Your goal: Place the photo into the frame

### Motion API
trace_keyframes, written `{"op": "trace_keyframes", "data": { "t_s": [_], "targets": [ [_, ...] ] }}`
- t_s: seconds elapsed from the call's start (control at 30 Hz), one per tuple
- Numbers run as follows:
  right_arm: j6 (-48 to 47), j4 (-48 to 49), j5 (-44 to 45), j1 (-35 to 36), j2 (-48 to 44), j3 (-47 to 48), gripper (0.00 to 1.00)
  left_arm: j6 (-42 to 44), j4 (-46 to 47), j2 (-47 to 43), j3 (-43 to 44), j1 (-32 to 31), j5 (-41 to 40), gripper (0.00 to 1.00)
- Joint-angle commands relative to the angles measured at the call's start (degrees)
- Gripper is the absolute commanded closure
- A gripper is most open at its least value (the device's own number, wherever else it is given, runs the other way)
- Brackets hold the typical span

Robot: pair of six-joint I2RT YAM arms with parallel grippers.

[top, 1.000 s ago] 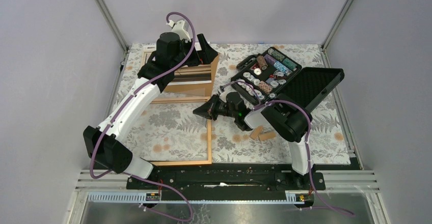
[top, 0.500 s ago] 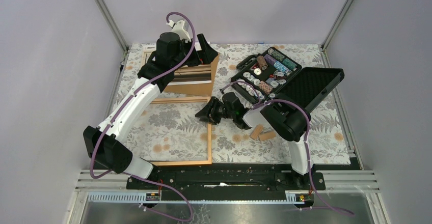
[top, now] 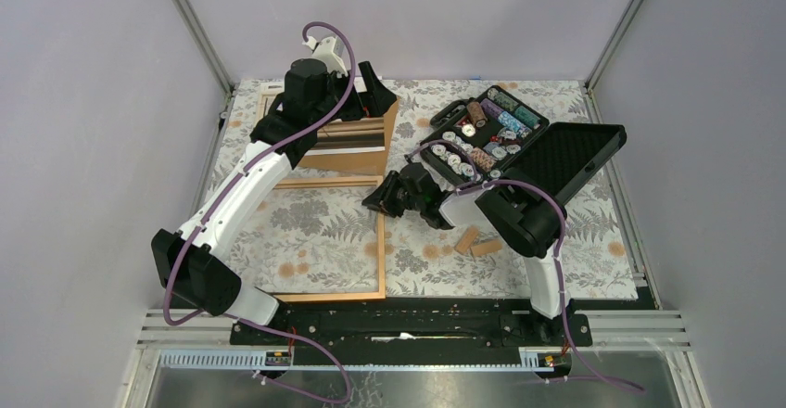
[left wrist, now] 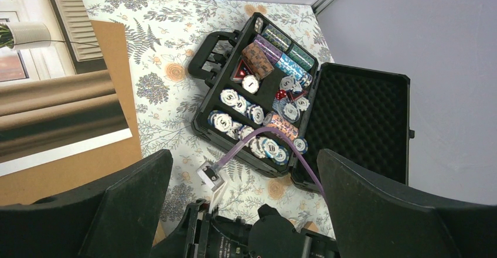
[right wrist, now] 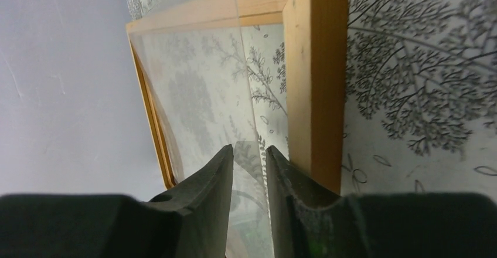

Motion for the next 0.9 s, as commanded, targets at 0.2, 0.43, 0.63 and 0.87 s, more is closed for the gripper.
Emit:
{"op": "trace_keyframes", "data": {
  "t_s": [0.2,0.43,0.63,0.87],
  "targets": [
    [-8.61,-3.40,7.36,-4.66,-2.76,-6.14,0.74,4.96,0.07,2.20,2.17,-1.23,-5.30,0.01],
    [-4.67,15.01,-6.42,-4.76,0.68,-8.91,0.74,7.53,-10.20,3.85,-0.31,-0.20,-19.23,0.01],
    [-6.84,13.34,-12.61,-4.74,1.65,-6.01,0.58,1.29,-10.67,-10.15,-19.67,25.79,-11.57,0.01],
    [-7.40,13.67,-17.53,-4.78,4.78,-3.90,0.56,-0.66,-9.54,-11.00,-28.39,48.41,-13.52,0.01]
  ]
}}
